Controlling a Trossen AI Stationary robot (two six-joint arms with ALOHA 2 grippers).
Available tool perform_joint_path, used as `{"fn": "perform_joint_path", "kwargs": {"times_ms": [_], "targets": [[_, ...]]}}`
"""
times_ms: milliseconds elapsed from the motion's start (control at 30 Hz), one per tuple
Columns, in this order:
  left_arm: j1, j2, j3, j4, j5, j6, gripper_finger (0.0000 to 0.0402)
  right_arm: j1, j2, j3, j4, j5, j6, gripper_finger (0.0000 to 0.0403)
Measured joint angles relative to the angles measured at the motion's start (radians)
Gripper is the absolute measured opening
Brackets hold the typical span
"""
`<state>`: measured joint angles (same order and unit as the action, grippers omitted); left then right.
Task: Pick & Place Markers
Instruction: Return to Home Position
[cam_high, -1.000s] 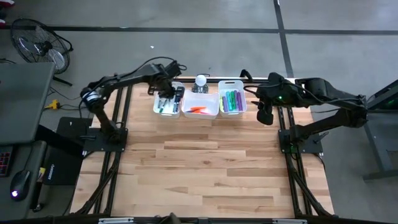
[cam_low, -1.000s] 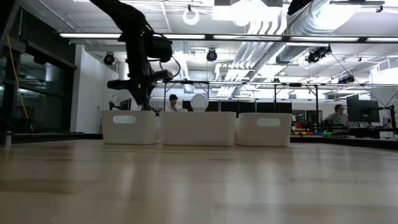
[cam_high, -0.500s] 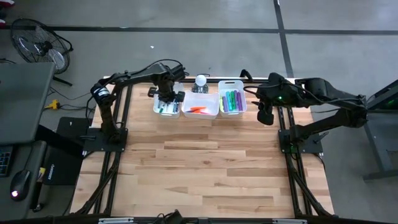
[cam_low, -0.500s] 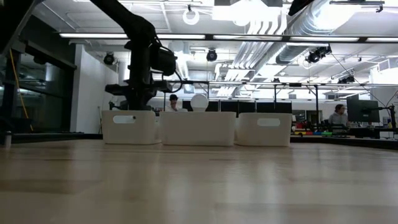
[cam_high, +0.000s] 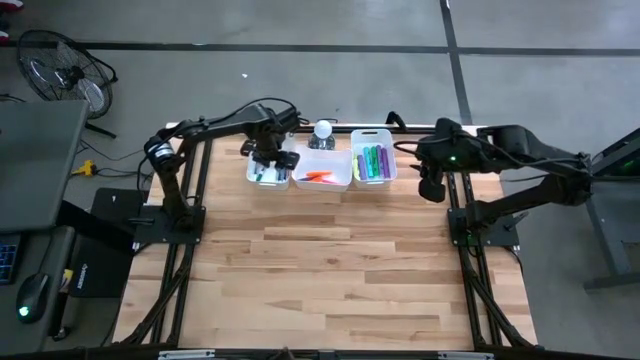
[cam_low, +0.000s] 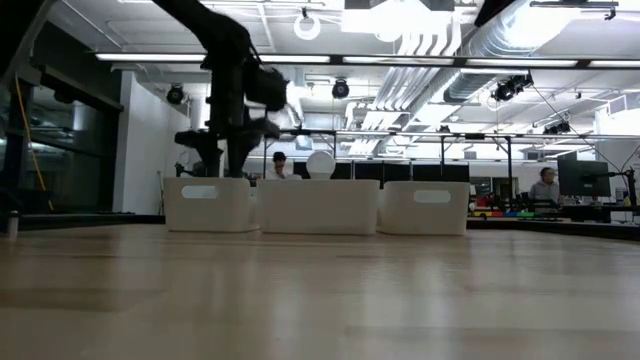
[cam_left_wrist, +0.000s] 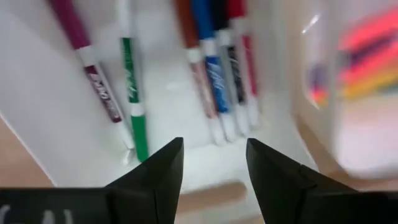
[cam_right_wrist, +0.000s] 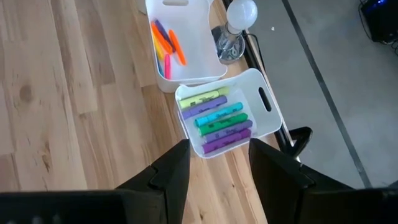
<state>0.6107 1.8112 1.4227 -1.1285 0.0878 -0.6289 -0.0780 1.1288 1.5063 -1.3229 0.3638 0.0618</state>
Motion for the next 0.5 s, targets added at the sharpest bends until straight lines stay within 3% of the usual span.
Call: {"fn": "perform_joint_path", "kwargs": {"times_ms": [167, 300, 500], "targets": [[-0.076, -0.077, 0.000, 0.009, -0.078, 0.063, 0.0169, 0.000, -0.077, -0.007, -0.007, 0.001, 0.011, 0.0154], [-0.175, -0.182, -0.018, 0.012, -0.186, 0.080, 0.0169, 0.000, -0.195, -0.086, 0.011, 0.000, 0.038, 0.0154], [-0.330, -0.414, -0.185, 0.125, -0.282, 0.006, 0.0169, 0.000, -0.421, -0.296, 0.061, -0.006, 0.113, 0.0154]]}}
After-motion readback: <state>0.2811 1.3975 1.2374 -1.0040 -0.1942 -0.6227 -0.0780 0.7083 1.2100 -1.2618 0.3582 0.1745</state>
